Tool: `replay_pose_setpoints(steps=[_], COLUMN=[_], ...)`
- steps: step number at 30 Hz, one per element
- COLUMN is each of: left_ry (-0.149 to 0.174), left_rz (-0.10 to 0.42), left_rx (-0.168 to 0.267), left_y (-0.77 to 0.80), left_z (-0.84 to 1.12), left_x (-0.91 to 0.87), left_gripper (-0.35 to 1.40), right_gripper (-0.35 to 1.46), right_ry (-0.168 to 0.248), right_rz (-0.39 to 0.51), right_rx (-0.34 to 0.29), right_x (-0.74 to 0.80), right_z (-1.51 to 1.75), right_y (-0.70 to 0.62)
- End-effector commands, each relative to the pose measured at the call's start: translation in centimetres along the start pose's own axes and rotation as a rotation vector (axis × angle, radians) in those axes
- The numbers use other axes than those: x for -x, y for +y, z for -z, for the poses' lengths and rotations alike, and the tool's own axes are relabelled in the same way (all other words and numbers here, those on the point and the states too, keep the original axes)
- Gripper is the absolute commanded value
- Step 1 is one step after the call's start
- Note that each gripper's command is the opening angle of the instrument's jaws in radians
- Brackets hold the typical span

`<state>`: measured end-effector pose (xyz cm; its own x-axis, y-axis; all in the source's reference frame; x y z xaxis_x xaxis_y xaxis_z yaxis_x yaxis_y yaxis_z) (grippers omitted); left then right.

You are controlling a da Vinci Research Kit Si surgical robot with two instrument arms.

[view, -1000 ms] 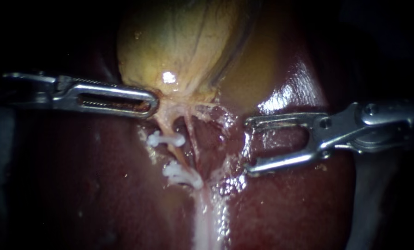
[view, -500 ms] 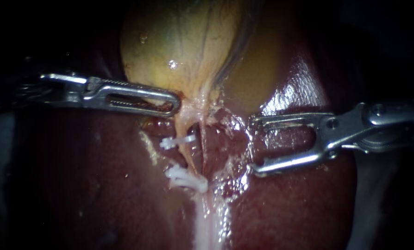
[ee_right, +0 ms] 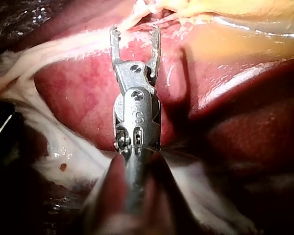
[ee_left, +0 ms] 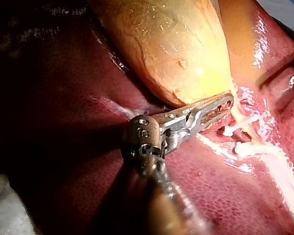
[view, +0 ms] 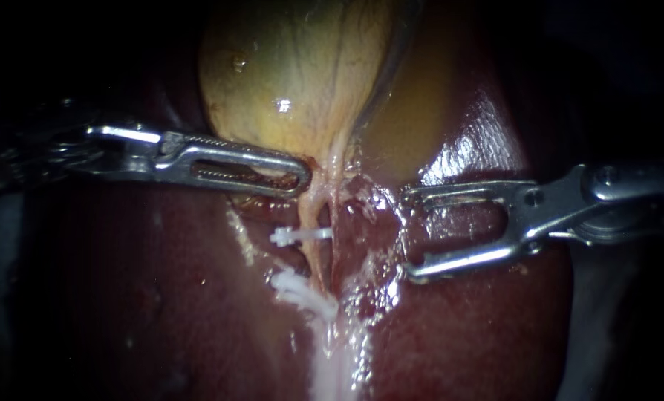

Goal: Going back third clip left tube

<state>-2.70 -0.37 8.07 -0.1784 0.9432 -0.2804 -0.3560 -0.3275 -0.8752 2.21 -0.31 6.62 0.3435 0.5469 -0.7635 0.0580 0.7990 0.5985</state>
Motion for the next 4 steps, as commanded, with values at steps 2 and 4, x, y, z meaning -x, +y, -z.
replay_pose_setpoints(steps=[2,4], left_ry=[-0.001,-0.001], left_rz=[0.0,0.0], left_rx=[-0.001,-0.001], left_y=[0.0,0.0], left_z=[0.01,0.01], left_x=[0.0,0.0], left_gripper=[-0.35,-0.35], right_gripper=[0.49,0.49], right_ry=[0.0,0.0], right_rz=[-0.001,-0.001], right_rx=[0.0,0.0], right_x=[-0.01,-0.01], right_z=[0.0,0.0], right_y=[0.0,0.0])
